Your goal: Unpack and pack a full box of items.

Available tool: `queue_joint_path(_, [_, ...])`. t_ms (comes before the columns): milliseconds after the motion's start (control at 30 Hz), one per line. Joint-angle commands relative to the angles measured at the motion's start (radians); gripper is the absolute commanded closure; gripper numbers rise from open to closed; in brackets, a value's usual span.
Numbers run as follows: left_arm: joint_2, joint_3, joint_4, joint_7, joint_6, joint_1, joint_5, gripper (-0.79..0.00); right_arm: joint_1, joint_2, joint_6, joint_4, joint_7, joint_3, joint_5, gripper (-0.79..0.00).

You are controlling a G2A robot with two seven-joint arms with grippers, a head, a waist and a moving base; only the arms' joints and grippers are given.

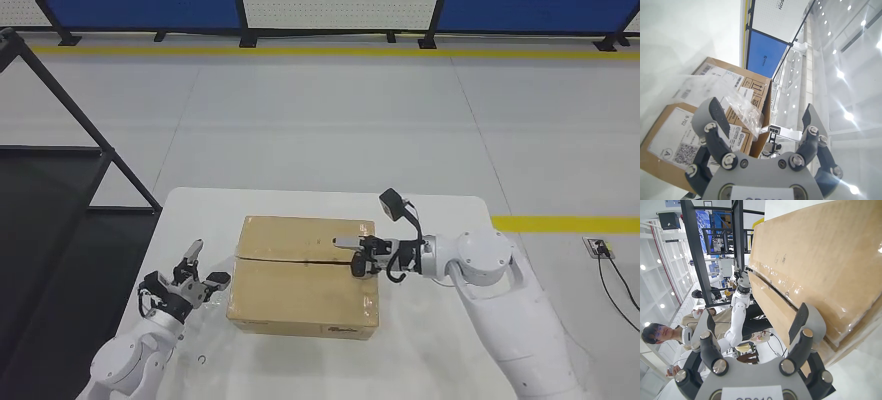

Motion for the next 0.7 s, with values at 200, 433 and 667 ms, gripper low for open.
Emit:
queue_joint_path(200, [-0.014,0.018,0.029,0.054,-0.025,-0.041,-0.043,-0.785,-0.005,0.004,0.026,-0.010,-0.064,0.000,0.025,-0.785])
queue_joint_path(433, [-0.023,0.015,0.035,0.104,-0.036,-0.044,-0.073,-0.785,-0.003,0.006,0.056,0.002,-0.101,-0.016,0.035,-0.785])
queue_joint_path(667, [-0.031,0.011,0.002,0.146,-0.088,-0.029,-0.057,-0.785,0.011,0.004,0.055,0.039,-0.128,-0.046,0.047,-0.785])
